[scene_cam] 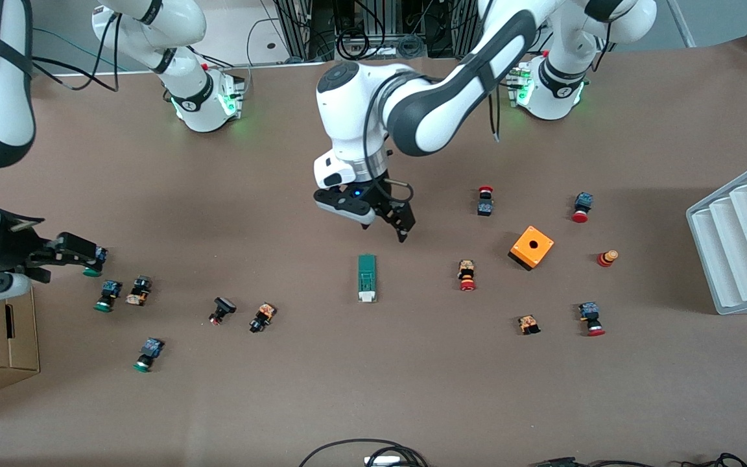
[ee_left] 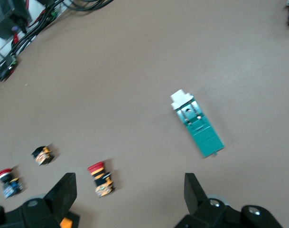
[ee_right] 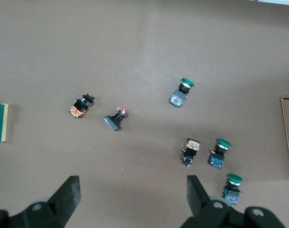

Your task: Close load switch with both arms

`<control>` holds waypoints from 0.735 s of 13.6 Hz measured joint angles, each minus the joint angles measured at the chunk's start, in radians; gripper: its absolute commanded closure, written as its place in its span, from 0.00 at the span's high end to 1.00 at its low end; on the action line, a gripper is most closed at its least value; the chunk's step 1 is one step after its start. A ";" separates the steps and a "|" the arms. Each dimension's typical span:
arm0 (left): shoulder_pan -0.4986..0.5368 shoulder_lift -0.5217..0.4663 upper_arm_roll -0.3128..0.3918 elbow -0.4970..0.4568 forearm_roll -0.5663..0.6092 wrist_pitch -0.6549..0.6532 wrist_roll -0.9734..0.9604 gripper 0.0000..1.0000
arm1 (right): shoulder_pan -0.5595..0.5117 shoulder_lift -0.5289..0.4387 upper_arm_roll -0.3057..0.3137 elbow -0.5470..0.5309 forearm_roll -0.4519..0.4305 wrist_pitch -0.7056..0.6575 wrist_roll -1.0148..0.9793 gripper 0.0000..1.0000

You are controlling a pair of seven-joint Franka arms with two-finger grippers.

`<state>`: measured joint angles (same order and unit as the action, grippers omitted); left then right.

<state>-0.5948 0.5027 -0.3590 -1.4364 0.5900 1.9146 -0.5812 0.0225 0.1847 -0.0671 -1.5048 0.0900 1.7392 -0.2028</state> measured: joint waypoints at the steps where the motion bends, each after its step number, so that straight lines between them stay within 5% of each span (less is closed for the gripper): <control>1: 0.016 -0.014 0.000 0.011 -0.029 -0.024 0.027 1.00 | -0.006 -0.006 0.007 -0.005 -0.008 -0.001 -0.001 1.00; 5: 0.113 -0.067 0.004 0.070 -0.189 -0.152 0.152 1.00 | -0.003 -0.028 0.024 -0.007 -0.036 -0.056 -0.001 1.00; 10: 0.385 -0.146 0.010 0.090 -0.505 -0.264 0.266 1.00 | -0.002 -0.017 0.025 -0.018 -0.102 -0.062 0.000 1.00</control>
<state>-0.2097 0.3566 -0.3491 -1.3467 0.0853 1.6508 -0.3149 0.0209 0.1680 -0.0422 -1.5232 -0.0123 1.6769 -0.2033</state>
